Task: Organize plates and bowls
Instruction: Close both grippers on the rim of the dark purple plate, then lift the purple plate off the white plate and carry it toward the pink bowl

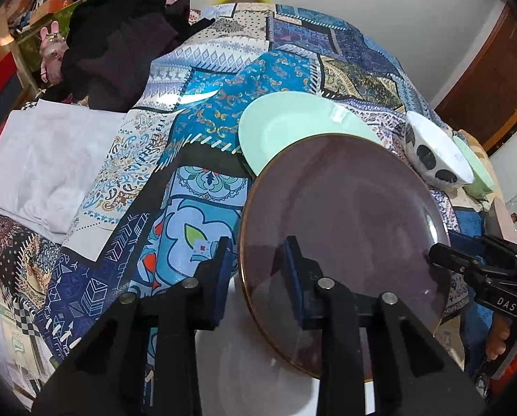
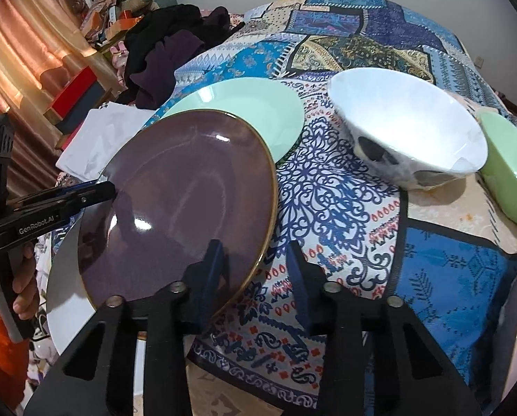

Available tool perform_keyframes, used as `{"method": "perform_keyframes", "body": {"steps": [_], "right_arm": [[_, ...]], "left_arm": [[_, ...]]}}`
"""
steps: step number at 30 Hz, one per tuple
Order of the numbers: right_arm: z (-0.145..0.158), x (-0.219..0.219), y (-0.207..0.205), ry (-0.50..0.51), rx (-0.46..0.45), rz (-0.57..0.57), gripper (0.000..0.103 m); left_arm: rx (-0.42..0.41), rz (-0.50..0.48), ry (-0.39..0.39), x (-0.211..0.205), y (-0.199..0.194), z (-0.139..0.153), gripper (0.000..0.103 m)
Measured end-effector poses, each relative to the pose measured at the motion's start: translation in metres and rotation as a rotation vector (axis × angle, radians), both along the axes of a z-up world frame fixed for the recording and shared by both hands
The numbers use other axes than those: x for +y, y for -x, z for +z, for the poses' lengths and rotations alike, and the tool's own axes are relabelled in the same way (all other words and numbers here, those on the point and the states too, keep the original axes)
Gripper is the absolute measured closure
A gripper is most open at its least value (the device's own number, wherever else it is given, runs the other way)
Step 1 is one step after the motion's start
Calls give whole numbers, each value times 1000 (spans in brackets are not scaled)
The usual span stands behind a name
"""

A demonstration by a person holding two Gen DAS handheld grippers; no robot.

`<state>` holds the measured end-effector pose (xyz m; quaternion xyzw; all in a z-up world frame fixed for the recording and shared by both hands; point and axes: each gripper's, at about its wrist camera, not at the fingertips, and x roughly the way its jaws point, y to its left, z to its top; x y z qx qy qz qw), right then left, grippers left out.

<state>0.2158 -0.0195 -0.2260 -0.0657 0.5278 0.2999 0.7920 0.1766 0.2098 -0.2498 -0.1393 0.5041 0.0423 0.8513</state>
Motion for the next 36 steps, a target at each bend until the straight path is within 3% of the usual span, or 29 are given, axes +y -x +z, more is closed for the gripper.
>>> {"method": "perform_keyframes", "body": {"steps": [4, 23, 36], "right_arm": [[-2, 4, -1, -18, 14, 9, 79], [6, -16, 0, -42, 3, -58, 81], [37, -44, 17, -81, -49, -86, 81]], "left_arm": [[7, -11, 19, -1, -1, -4, 76], [24, -44, 31, -15, 1, 3, 76], [-12, -44, 44, -43, 17, 34, 76]]}}
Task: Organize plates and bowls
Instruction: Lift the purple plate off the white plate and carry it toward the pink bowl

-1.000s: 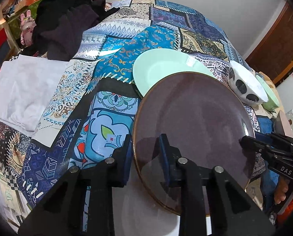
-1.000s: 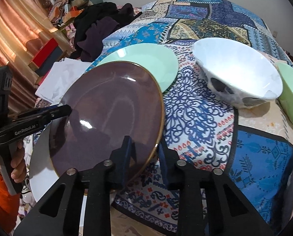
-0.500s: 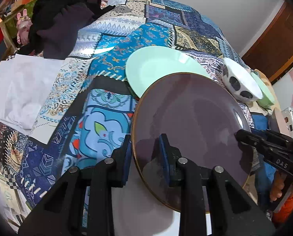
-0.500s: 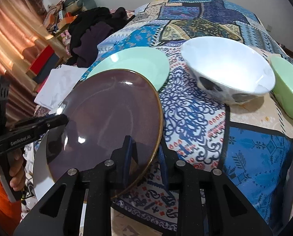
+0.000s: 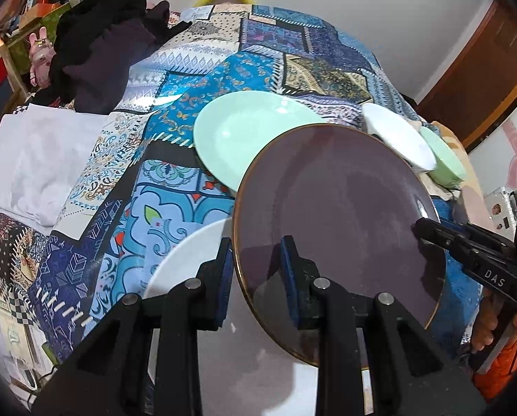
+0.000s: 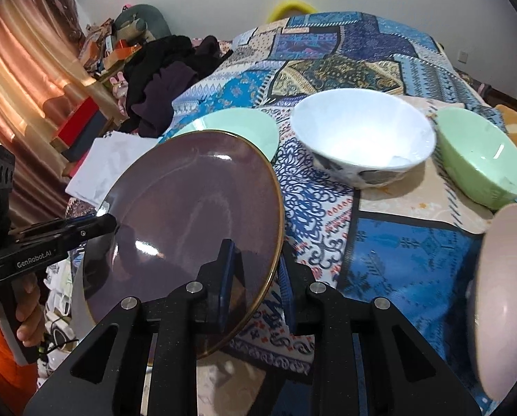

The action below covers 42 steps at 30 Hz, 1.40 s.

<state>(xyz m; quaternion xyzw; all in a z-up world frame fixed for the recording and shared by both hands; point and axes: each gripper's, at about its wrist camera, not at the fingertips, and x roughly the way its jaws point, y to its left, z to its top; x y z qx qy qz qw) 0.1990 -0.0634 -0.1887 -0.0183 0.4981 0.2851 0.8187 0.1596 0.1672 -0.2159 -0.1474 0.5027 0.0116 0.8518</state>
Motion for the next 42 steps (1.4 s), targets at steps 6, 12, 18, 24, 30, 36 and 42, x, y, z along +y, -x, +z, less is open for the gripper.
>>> {"method": "perform_keyframes", "body": {"steps": [6, 12, 18, 24, 30, 36, 42], "right_arm": [[12, -21, 9, -10, -17, -23, 81], [19, -45, 18, -22, -29, -55, 81], [16, -69, 27, -10, -21, -80, 81], [11, -92, 34, -4, 1, -110, 81], [3, -109, 38, 8, 19, -134, 81], [-5, -119, 38, 17, 37, -143, 81], [-14, -120, 33, 23, 60, -150, 81]], "left_arm": [[-12, -19, -1, -22, 8, 15, 77], [-8, -43, 1, -46, 13, 24, 76], [5, -74, 3, -76, 16, 27, 77], [24, -102, 5, -102, 17, 24, 76], [63, -135, 4, -123, 15, 13, 77], [91, -160, -13, -139, 11, 2, 77], [120, -166, -24, -143, 1, -9, 77]]}}
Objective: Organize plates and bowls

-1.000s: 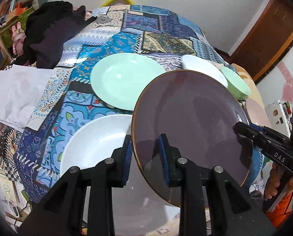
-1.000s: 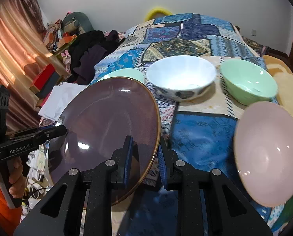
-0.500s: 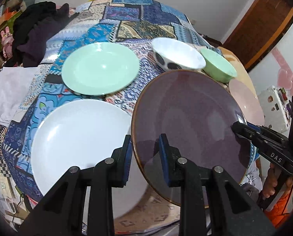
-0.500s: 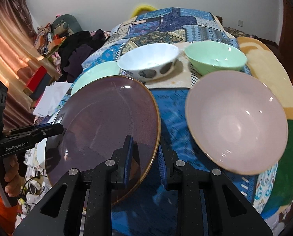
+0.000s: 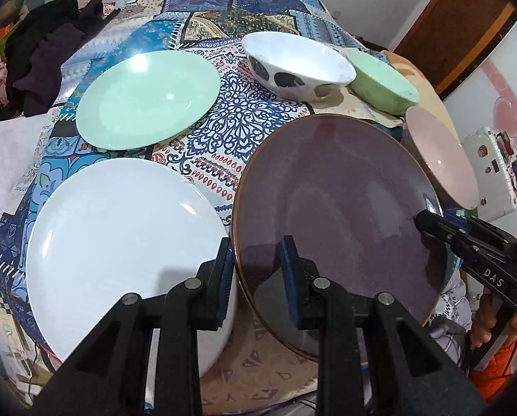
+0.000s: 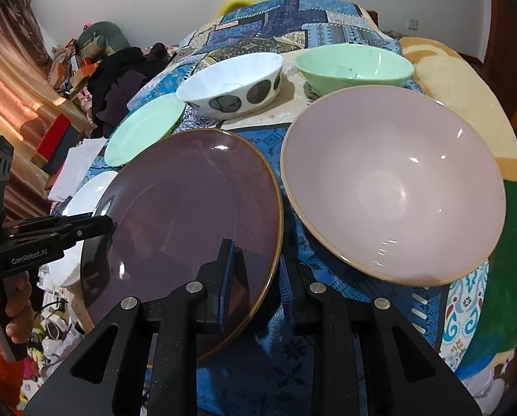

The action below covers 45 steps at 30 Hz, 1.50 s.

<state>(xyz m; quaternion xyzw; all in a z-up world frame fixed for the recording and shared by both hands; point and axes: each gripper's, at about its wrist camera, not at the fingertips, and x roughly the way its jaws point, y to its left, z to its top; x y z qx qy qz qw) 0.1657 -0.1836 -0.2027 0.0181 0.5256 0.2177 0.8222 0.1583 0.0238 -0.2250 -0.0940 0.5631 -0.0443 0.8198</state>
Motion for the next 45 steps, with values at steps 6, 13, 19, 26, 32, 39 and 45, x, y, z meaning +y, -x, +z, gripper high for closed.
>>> {"method": "perform_keyframes", "body": {"steps": [6, 13, 19, 26, 32, 39, 45], "right_arm": [[-6, 0, -5, 6, 17, -3, 81], [-12, -2, -9, -7, 35, -18, 81], [-13, -4, -9, -14, 44, -22, 80], [-5, -2, -4, 20, 15, -20, 79], [11, -4, 2, 36, -30, -22, 77], [35, 1, 10, 35, -95, 4, 73], [57, 22, 16, 7, -157, 52, 65]], "left_arm": [[11, -2, -2, 1, -9, -7, 77], [28, -5, -1, 4, -18, -15, 77], [18, -8, -15, 3, -21, -17, 77], [9, -3, -7, 4, -19, -15, 77], [-18, 11, -20, 8, -10, -5, 76], [-78, 32, -39, 15, 9, 18, 76], [-167, 66, -47, 27, 30, 48, 65]]}}
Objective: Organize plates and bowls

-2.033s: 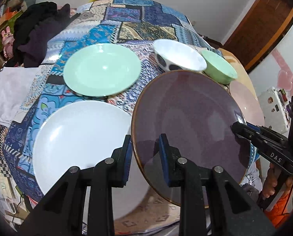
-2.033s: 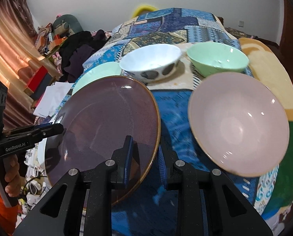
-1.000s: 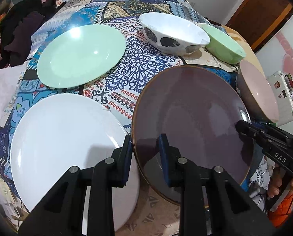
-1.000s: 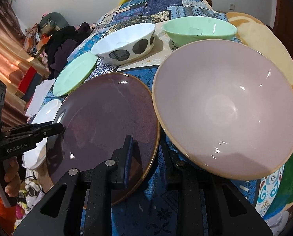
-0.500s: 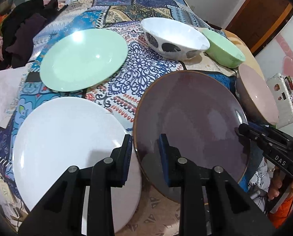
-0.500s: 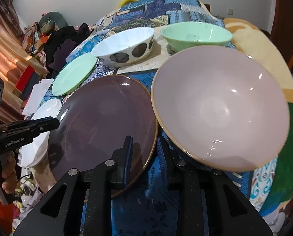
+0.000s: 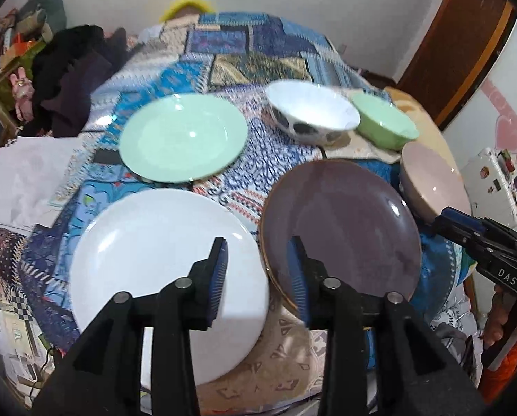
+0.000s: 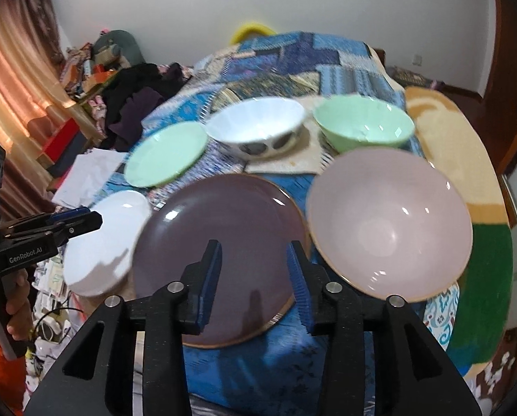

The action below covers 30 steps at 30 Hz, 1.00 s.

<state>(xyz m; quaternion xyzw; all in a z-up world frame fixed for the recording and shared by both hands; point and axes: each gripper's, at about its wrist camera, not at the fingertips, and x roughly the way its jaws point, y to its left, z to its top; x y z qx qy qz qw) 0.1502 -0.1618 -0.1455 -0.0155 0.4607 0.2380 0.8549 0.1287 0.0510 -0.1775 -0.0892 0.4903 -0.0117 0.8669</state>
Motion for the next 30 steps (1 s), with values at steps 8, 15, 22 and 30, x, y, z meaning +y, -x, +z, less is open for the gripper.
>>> {"method": "perform_keyframes", "body": {"steps": [8, 15, 22, 30], "right_arm": [[9, 44, -1, -29, -37, 93, 53], [-3, 88, -6, 1, -17, 199, 53], [-23, 129, -17, 35, 37, 287, 53], [-45, 157, -26, 76, 86, 350, 53]], "left_arm": [[-77, 78, -44, 31, 30, 25, 37], [-19, 193, -39, 78, 50, 9, 33], [62, 266, -11, 111, 64, -21, 33], [112, 295, 35, 137, 69, -48, 49]]}}
